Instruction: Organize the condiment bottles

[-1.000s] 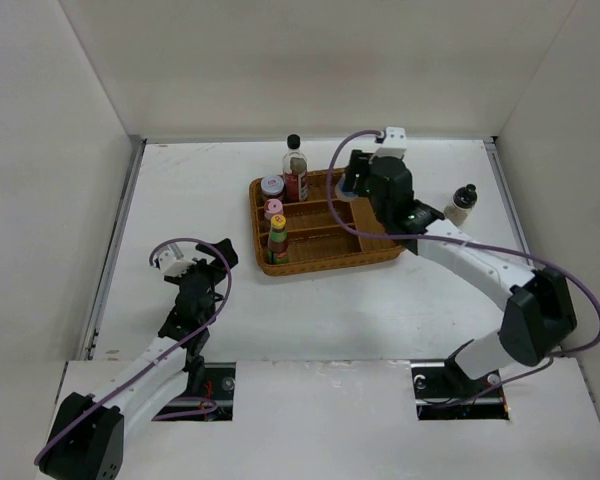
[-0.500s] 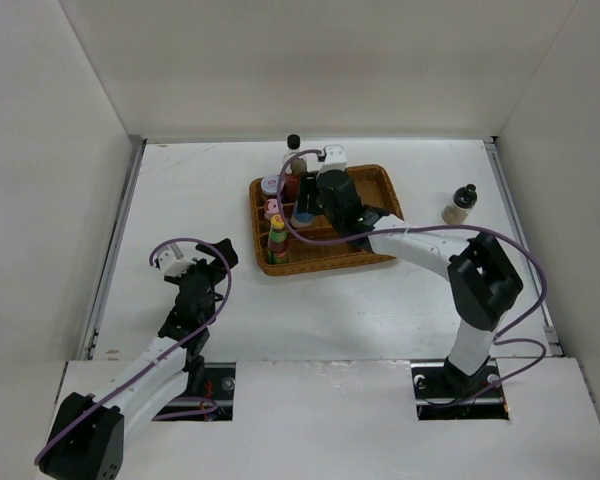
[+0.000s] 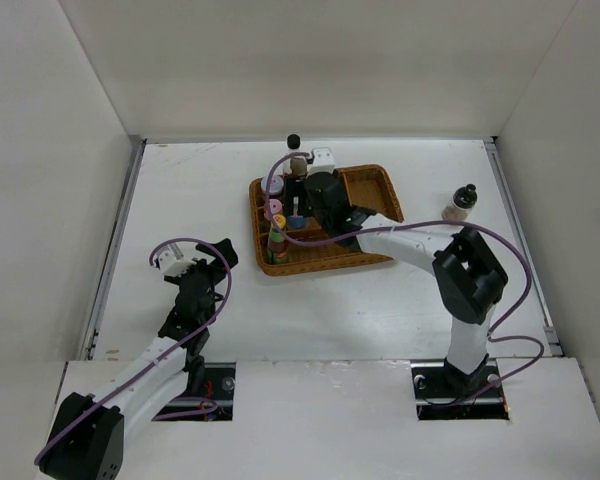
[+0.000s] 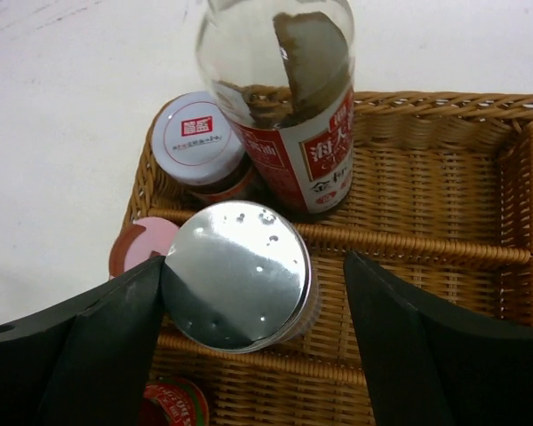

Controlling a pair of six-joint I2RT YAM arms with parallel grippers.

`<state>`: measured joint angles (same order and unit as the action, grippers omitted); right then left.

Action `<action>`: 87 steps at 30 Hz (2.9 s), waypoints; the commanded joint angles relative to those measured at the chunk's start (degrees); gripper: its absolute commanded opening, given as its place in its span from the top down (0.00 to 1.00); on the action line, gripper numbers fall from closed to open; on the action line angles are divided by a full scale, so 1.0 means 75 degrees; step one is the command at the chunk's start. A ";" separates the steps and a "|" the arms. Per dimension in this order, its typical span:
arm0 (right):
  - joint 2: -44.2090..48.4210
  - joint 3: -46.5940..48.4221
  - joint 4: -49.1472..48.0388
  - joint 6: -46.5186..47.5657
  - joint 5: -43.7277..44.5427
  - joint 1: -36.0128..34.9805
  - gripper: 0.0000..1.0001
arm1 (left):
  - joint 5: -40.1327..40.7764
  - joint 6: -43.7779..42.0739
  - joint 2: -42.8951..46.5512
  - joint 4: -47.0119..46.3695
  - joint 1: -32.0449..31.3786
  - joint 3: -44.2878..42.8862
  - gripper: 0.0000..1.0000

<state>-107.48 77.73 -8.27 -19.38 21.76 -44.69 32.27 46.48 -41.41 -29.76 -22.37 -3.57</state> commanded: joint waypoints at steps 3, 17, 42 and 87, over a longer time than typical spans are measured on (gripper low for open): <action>0.0619 0.0276 -0.0339 -0.0100 0.0251 -0.0071 0.11 | -0.0084 -0.0021 0.0084 -0.0251 0.0024 0.0090 0.00; 0.4250 -0.2967 0.0130 -0.0394 0.1924 0.2983 0.05 | -0.0108 -0.0010 0.0084 -0.0251 0.0024 0.0101 0.00; 0.1172 -0.1705 0.0470 -0.0065 0.0755 0.6257 0.05 | -0.0108 -0.0010 0.0013 -0.0310 0.0036 0.0090 0.00; 0.1418 -0.1881 -0.0925 -0.0991 0.0813 -0.0856 0.44 | -0.0108 0.0002 -0.0010 -0.0298 0.0001 0.0066 0.00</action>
<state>-95.44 60.60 -11.16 -26.81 26.39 -50.48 31.99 46.50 -41.80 -29.80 -22.52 -3.57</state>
